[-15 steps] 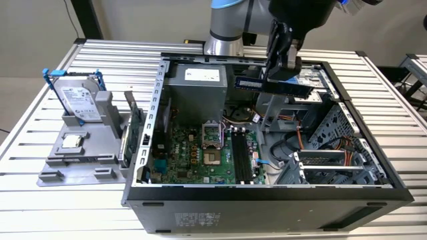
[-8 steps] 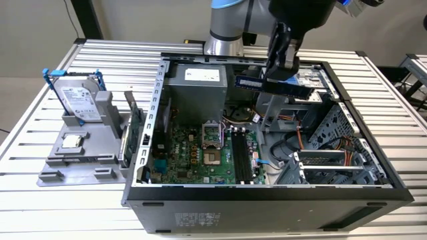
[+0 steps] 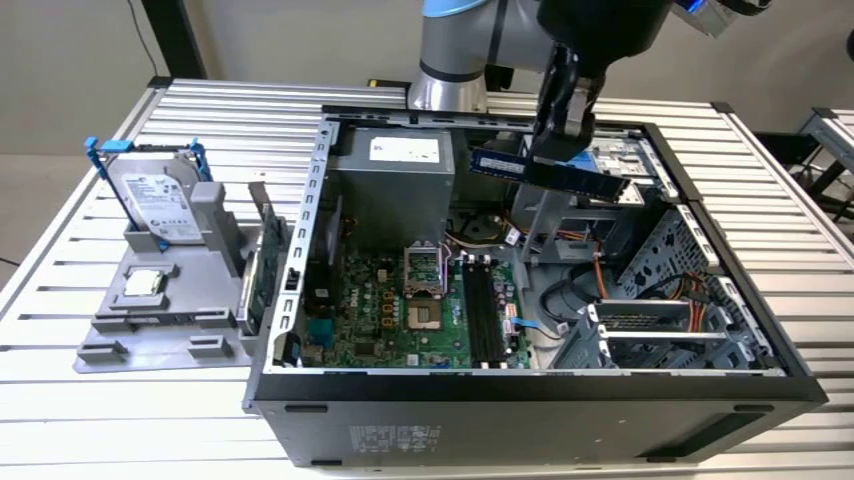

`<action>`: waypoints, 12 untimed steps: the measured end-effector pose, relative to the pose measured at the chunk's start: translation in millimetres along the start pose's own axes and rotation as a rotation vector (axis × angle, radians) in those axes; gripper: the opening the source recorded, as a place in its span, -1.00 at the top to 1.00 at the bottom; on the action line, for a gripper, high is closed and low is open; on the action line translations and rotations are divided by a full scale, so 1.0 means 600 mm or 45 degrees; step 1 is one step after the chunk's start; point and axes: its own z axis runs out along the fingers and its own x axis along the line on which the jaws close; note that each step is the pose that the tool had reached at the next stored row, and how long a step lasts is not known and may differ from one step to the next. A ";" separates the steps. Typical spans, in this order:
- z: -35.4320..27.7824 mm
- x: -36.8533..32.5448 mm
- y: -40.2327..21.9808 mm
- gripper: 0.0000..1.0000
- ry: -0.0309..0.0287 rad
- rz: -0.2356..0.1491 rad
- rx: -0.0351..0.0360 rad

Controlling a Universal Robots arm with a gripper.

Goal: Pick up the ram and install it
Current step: 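Insert the ram into the slot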

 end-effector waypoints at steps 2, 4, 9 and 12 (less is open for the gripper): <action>0.000 0.000 0.000 1.00 -0.0005 0.018 0.0006; 0.000 0.000 0.000 1.00 -0.0010 0.035 0.0011; 0.000 0.000 0.000 1.00 -0.0020 0.069 0.0022; 0.000 0.000 0.000 1.00 -0.0026 0.087 0.0029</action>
